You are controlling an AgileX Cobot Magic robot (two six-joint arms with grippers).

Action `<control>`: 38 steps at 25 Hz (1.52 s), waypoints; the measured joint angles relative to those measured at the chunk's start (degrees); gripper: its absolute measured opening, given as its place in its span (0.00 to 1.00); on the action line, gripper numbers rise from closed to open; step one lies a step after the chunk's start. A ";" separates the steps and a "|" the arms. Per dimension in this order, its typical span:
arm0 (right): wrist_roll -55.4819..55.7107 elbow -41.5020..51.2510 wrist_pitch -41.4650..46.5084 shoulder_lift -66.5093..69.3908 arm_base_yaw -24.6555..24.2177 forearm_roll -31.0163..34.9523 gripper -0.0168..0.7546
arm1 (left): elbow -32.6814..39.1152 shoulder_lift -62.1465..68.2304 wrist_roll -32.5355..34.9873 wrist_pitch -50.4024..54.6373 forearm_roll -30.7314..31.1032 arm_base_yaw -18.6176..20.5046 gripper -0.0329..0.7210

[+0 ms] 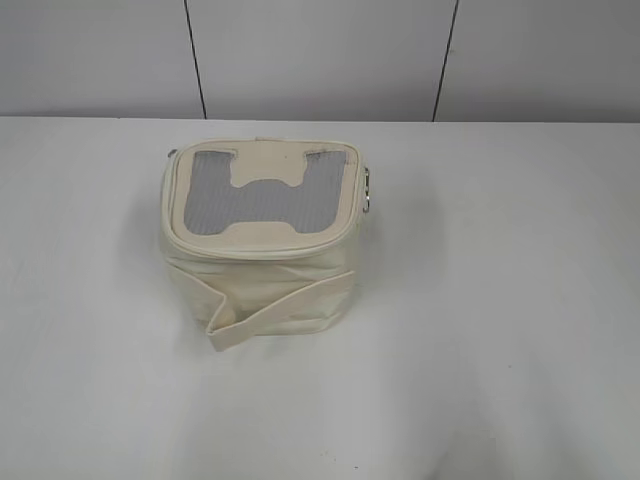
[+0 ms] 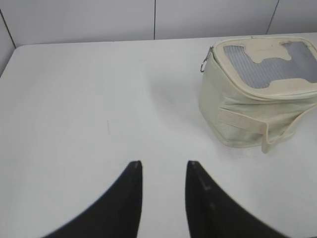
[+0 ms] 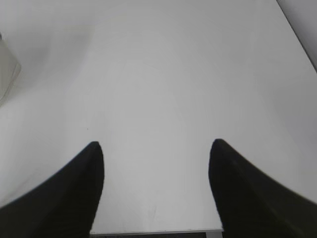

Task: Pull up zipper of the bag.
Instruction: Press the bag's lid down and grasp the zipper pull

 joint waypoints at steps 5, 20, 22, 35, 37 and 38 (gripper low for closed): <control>0.00 0.00 0.00 0.00 0.00 0.00 0.70 | 0.00 0.00 0.00 0.00 0.00 0.00 0.36; 0.00 0.00 0.00 0.00 0.00 0.00 0.70 | 0.00 0.00 0.00 0.00 0.00 0.00 0.36; 0.00 0.00 0.00 0.00 0.00 0.00 0.70 | 0.00 0.00 0.00 0.00 0.00 0.00 0.36; -22.55 -1.26 -12.41 21.78 0.00 26.60 0.70 | 0.00 0.00 0.00 0.00 0.00 0.00 0.36; -33.77 -2.46 -18.54 31.28 0.00 37.78 0.69 | 0.00 0.00 0.00 0.00 0.00 0.00 0.36; -40.33 -3.38 -20.95 37.19 0.00 42.75 0.68 | 0.00 0.00 0.00 0.00 0.00 0.00 0.36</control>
